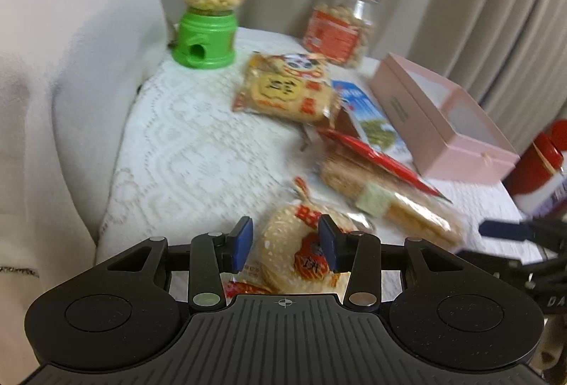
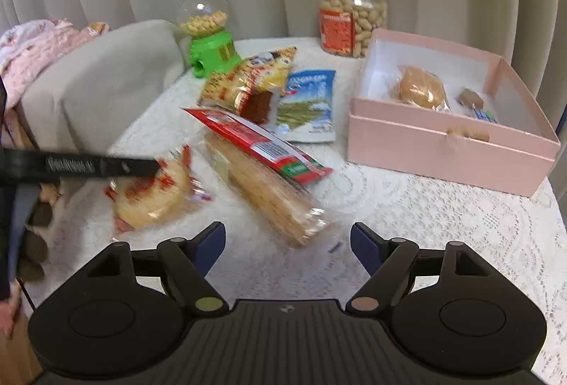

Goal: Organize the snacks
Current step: 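Grasp the rice cracker with the left tool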

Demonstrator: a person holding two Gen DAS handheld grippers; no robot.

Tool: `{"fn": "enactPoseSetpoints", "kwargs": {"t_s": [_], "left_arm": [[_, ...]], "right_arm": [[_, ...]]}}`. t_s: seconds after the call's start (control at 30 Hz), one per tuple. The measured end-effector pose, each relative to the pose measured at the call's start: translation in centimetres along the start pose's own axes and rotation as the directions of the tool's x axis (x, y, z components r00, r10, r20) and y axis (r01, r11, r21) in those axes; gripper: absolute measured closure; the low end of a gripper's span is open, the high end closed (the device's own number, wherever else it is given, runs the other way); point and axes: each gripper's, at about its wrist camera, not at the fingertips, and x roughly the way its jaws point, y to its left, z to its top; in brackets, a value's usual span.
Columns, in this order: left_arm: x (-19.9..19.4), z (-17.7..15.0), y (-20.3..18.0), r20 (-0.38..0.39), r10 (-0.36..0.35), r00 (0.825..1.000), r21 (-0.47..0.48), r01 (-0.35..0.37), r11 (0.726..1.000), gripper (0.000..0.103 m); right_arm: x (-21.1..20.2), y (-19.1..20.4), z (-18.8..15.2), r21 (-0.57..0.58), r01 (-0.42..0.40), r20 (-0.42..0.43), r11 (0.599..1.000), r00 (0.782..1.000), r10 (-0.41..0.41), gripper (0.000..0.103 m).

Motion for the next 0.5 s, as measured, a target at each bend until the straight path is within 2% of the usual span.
{"fn": "enactPoseSetpoints", "kwargs": {"t_s": [0.17,0.3,0.4,0.43,0.5], "left_arm": [[-0.5,-1.0,-1.0,-0.016,-0.032,0.999,0.008,0.032,0.999,0.057],[-0.8,-1.8,-1.5,-0.028,-0.073,0.997,0.003,0.073,0.997,0.057],[-0.2,-2.0,-1.4,-0.059,-0.156,0.986,-0.030,0.155,0.987,0.056],[0.1,-2.2,-1.4,-0.059,-0.162,0.985,-0.043,0.160,0.986,0.054],[0.4,-2.2,-1.2,-0.039,-0.167,0.985,-0.060,0.165,0.985,0.054]], "right_arm": [[-1.3,2.9,0.0,-0.079,-0.016,0.021,0.997,1.000,0.017,0.025],[-0.7,4.6,-0.4,-0.132,-0.031,-0.011,0.991,0.999,0.030,0.026],[0.8,5.3,-0.8,-0.132,-0.049,-0.056,0.990,0.998,0.042,0.035],[1.4,5.4,-0.8,-0.123,-0.051,-0.070,0.991,0.997,0.043,0.040],[2.0,5.4,-0.8,-0.097,-0.058,-0.064,0.994,0.997,0.052,0.040]]}}
